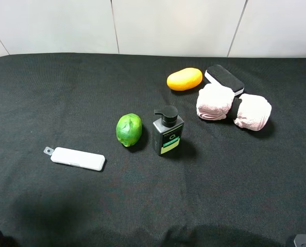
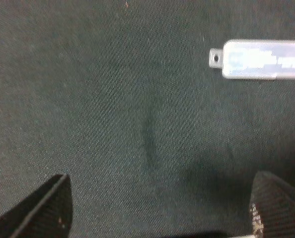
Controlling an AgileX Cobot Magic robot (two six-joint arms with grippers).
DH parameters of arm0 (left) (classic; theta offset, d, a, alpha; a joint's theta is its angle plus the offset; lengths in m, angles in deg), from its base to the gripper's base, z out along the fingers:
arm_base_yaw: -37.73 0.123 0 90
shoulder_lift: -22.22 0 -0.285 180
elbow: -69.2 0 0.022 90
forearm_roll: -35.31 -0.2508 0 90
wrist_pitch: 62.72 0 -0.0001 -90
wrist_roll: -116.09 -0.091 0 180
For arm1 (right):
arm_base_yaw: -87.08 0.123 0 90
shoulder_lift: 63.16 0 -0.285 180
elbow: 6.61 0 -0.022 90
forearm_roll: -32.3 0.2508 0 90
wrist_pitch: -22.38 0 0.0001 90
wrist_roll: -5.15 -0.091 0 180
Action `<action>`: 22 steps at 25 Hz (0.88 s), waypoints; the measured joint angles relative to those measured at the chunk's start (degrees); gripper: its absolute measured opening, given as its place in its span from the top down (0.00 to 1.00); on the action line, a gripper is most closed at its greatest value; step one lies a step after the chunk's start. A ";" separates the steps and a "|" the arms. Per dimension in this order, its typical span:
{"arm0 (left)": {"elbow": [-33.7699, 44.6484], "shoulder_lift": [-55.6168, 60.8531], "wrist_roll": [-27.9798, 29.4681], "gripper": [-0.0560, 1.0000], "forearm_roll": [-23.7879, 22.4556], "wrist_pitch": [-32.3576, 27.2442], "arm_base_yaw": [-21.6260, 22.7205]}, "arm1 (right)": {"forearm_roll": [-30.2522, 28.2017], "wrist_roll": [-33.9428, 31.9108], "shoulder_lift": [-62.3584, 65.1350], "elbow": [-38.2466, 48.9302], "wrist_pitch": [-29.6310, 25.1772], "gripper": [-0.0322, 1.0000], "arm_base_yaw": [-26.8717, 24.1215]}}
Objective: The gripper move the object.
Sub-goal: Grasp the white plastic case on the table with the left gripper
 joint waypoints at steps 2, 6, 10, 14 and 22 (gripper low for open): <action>0.00 -2.27 -1.94 0.22 0.19 0.12 0.00 | 0.00 0.00 0.00 0.00 0.00 0.30 0.00; 0.00 -6.49 -7.55 0.22 0.55 1.78 -0.08 | 0.00 0.00 0.00 0.00 0.00 0.30 0.00; 0.00 -9.94 -14.35 0.22 2.09 2.99 -0.08 | 0.00 0.00 0.00 0.00 0.00 0.30 0.00; 0.00 -12.46 -20.07 0.22 2.65 3.11 -0.08 | 0.00 0.00 0.00 0.00 0.00 0.30 0.00; 0.00 -13.43 -34.62 0.22 2.71 3.18 -0.11 | 0.00 0.00 0.00 0.00 0.00 0.30 0.00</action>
